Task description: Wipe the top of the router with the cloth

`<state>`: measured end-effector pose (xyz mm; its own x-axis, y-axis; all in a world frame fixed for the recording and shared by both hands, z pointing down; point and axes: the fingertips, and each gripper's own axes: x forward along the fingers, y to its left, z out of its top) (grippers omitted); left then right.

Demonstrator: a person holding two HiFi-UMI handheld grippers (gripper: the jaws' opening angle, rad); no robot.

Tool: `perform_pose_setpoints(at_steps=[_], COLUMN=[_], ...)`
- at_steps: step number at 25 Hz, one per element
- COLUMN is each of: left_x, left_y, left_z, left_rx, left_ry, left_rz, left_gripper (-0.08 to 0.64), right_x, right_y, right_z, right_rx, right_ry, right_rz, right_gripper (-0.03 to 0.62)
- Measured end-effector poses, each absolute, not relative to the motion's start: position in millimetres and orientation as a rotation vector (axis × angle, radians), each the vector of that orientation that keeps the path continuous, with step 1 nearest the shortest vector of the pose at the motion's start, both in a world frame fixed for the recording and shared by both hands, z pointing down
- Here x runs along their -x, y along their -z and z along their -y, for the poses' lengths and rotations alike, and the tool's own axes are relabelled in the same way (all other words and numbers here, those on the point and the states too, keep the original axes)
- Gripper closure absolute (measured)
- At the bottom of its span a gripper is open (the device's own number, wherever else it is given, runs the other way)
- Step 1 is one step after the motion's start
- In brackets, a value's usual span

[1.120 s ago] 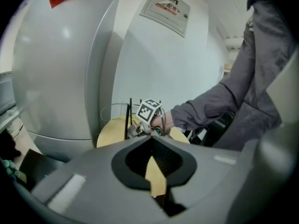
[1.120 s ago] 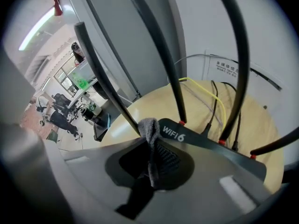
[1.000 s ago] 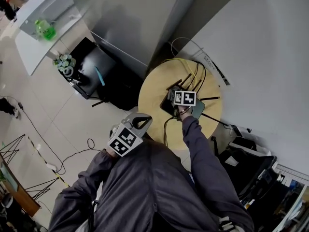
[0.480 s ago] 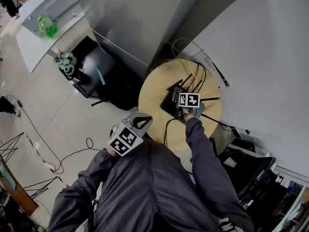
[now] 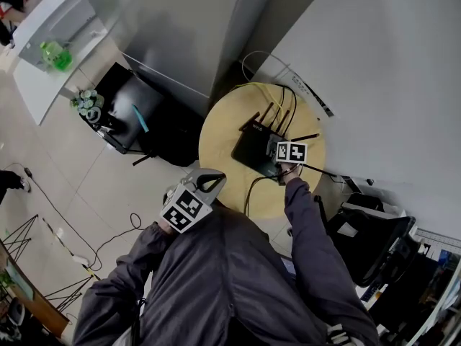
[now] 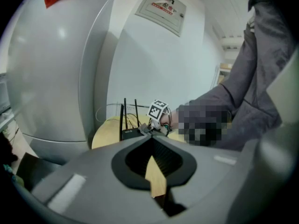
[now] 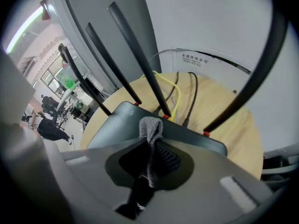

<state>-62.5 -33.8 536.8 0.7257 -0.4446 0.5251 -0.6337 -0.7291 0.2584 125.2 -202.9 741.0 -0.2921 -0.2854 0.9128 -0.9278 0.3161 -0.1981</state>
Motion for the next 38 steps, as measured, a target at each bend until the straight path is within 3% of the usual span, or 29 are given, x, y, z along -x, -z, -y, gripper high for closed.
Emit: perform_pose_setpoints(at_steps=[13, 19, 31, 38], left_x=[50, 51, 69, 85], left_y=[-537, -537, -540, -541], left_z=[31, 28, 24, 15], left_rx=[-2.543, -2.542, -2.518, -2.482], left_ry=[-0.637, -0.64, -0.63, -0.614], left_rz=[0.748, 0.744, 0.797, 0.849], left_gripper=[0.56, 0.56, 0.56, 0.56], right_x=[-222, -233, -55, -10], right_y=[-743, -741, -723, -735], right_z=[182, 181, 193, 190], right_rx=[-1.267, -1.313, -1.066, -0.978], right_ry=[-1.053, -1.026, -1.039, -1.029], right_rz=[1.65, 1.616, 1.897, 1.885], right_gripper=[0.569, 0.569, 0.569, 0.569])
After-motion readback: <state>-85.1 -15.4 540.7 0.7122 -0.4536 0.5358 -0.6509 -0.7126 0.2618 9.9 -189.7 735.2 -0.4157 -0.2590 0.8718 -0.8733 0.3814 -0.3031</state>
